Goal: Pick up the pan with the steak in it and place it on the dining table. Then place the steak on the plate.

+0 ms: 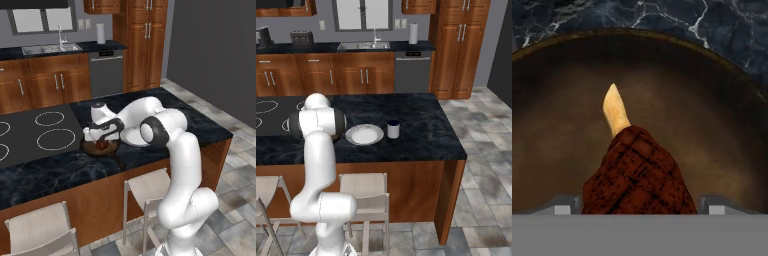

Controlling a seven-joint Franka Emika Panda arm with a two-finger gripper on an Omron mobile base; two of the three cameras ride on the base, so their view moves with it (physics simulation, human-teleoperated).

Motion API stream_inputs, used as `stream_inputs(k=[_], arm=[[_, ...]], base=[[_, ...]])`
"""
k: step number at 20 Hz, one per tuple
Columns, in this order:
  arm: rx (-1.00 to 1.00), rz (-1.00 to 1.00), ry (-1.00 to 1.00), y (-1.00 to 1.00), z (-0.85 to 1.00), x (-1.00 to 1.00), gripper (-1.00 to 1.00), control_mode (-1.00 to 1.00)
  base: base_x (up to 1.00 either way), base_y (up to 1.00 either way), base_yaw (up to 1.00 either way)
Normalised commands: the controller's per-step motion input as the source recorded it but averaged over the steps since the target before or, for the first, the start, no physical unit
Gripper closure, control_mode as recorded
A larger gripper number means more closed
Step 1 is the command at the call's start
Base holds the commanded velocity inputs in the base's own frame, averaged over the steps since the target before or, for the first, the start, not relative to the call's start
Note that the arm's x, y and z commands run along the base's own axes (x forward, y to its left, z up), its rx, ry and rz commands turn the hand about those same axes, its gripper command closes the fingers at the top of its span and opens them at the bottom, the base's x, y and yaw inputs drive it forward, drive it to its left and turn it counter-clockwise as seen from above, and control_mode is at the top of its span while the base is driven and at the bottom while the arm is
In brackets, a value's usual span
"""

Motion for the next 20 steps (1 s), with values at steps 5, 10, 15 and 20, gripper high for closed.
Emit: stream_inputs(k=[5,10,15,20], arm=[[0.00,0.00,0.00,0.00,0.06,0.00,1.00,-1.00],[0.01,-0.04,0.00,0.00,0.40,0.00,1.00,-1.00],[0.00,-0.06,0.00,-0.05,0.51,-0.01,1.00,-1.00],[0.00,-0.02,0.00,-0.44,0.25,-0.02,1.00,-1.00]], base=[[0.00,0.00,0.00],[0.00,0.00,0.00],[0.00,0.00,0.00],[0.00,0.00,0.00]])
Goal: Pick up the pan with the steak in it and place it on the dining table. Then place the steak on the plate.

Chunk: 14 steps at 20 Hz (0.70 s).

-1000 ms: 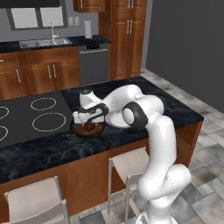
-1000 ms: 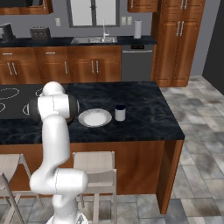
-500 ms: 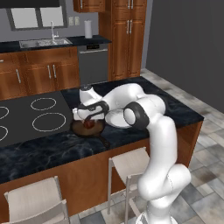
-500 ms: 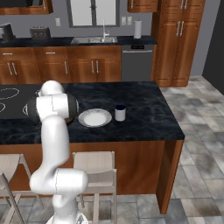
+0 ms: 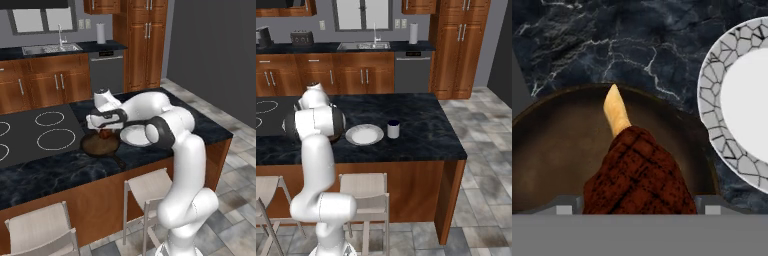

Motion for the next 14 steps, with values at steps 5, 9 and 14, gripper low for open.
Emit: stream_inputs(k=[5,9,14], arm=[[0.01,0.00,0.00,-0.73,0.03,0.00,1.00,-1.00],[0.03,0.00,0.00,-0.75,0.00,0.08,1.00,-1.00],[0.04,0.00,0.00,-0.69,0.00,0.21,1.00,-1.00]], base=[[0.00,0.00,0.00],[0.00,0.00,0.00],[0.00,0.00,0.00]])
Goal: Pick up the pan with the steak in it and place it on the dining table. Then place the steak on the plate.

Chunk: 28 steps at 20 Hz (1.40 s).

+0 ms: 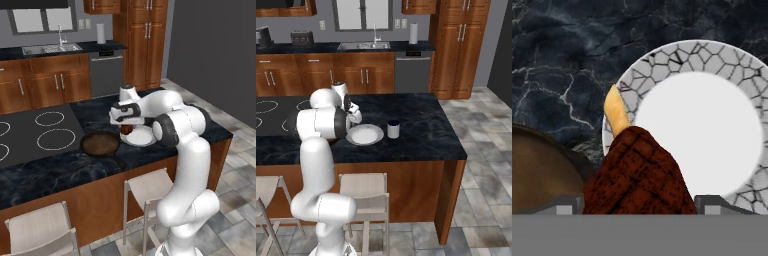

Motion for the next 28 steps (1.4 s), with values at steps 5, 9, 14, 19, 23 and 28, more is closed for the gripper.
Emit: stream_inputs(k=[5,9,14,19,23,28], arm=[[0.04,0.01,-0.05,-0.47,-0.01,0.07,1.00,-1.00],[0.01,0.05,-0.06,-0.23,-0.06,0.11,1.00,-1.00],[0.00,0.04,-0.04,-0.23,-0.25,0.07,1.00,-1.00],[0.00,0.03,-0.02,-0.16,-0.25,0.03,1.00,-1.00],[0.00,0.00,-0.01,-0.03,-0.06,0.00,1.00,-1.00],[0.00,0.00,0.00,0.00,0.00,0.00,-1.00,-1.00]], base=[[0.00,0.00,0.00],[0.00,0.00,0.00],[0.00,0.00,0.00],[0.00,0.00,0.00],[0.00,0.00,0.00],[0.00,0.00,0.00]])
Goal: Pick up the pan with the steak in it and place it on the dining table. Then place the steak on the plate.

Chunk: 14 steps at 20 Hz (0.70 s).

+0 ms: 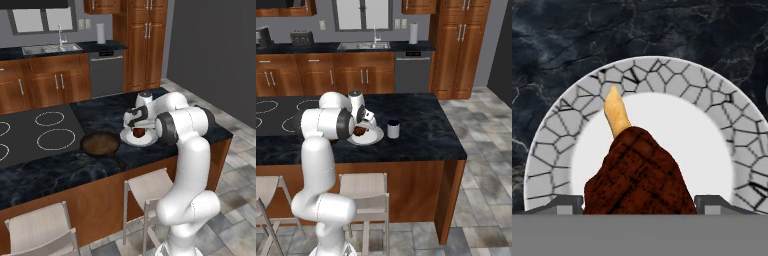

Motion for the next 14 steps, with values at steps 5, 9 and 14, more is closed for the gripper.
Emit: stream_inputs(k=[5,9,14], arm=[[0.00,0.00,0.00,0.00,0.00,0.01,-1.00,-1.00],[0.00,0.00,-0.01,0.00,0.00,0.03,-1.00,-1.00],[0.00,0.00,0.00,0.00,0.00,0.09,-1.00,-1.00]], base=[[0.00,0.00,0.00],[0.00,0.00,0.00],[0.00,0.00,0.00]])
